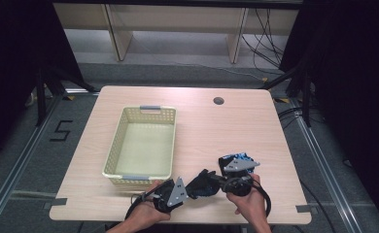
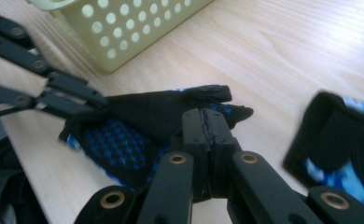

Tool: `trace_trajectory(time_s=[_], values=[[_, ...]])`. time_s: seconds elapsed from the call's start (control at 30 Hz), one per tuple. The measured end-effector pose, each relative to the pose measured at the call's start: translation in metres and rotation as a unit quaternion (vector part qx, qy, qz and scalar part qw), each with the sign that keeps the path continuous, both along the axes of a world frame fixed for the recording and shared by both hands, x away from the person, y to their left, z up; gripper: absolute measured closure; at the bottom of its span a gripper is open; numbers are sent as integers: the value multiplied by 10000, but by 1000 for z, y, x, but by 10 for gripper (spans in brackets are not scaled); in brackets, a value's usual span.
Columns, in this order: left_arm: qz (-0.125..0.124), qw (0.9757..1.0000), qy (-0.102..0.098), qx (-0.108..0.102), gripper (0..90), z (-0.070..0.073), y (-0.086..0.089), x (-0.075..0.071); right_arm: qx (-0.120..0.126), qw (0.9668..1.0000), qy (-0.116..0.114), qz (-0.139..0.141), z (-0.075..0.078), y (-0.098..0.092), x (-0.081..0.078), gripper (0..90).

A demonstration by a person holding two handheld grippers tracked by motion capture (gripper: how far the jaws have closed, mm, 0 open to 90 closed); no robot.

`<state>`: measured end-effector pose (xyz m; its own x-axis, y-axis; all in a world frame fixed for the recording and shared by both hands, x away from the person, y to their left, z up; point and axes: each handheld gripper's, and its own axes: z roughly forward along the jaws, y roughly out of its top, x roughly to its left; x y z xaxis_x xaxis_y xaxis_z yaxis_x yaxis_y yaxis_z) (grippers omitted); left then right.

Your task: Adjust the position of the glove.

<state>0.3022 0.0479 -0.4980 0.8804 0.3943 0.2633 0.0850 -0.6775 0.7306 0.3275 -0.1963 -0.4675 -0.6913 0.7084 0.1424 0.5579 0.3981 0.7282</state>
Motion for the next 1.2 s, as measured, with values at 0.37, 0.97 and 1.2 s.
trace_trajectory(time_s=[0.37,0.97,1.2], values=[[-319,9995,66,58,810,-12,-8,-3,-192,9991,330,-177,-25,-10,-23,891],[55,9995,283,-96,480,-4,9,-18,-342,9966,535,-529,-28,-14,-31,695],[167,9990,312,-262,455,6,21,-24,-340,9968,460,-552,-28,-17,-31,668]])
